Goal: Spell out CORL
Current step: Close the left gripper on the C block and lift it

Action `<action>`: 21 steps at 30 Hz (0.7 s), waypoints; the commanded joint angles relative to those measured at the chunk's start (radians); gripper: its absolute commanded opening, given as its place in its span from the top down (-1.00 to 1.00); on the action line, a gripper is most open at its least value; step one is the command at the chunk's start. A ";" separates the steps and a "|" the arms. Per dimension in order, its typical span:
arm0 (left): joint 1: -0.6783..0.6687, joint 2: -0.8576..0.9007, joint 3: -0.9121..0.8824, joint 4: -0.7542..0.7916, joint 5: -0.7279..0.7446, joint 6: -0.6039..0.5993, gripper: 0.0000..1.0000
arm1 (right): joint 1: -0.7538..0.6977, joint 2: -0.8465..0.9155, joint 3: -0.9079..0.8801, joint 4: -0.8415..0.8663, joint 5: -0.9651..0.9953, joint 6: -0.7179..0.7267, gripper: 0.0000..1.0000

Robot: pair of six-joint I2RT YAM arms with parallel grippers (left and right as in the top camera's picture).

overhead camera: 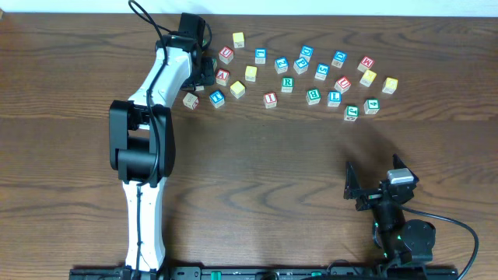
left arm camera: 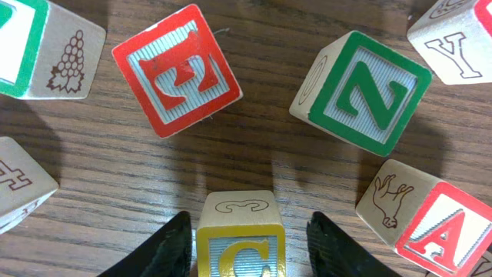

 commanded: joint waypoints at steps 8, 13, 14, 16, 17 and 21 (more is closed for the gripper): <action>-0.004 0.021 -0.011 0.000 -0.017 -0.012 0.35 | -0.006 -0.005 -0.002 -0.003 0.005 -0.003 -0.99; -0.004 0.018 -0.010 -0.003 -0.017 -0.011 0.42 | -0.006 -0.005 -0.002 -0.003 0.005 -0.003 -0.99; -0.004 0.014 -0.010 -0.003 -0.017 -0.011 0.42 | -0.006 -0.005 -0.002 -0.003 0.005 -0.003 -0.99; -0.003 0.007 -0.008 -0.004 -0.017 -0.011 0.42 | -0.006 -0.005 -0.002 -0.003 0.005 -0.003 -0.98; -0.003 0.000 -0.006 -0.007 -0.017 -0.011 0.42 | -0.006 -0.005 -0.002 -0.003 0.005 -0.003 -0.98; -0.003 -0.057 0.006 -0.030 -0.017 -0.011 0.42 | -0.006 -0.005 -0.002 -0.003 0.005 -0.003 -0.99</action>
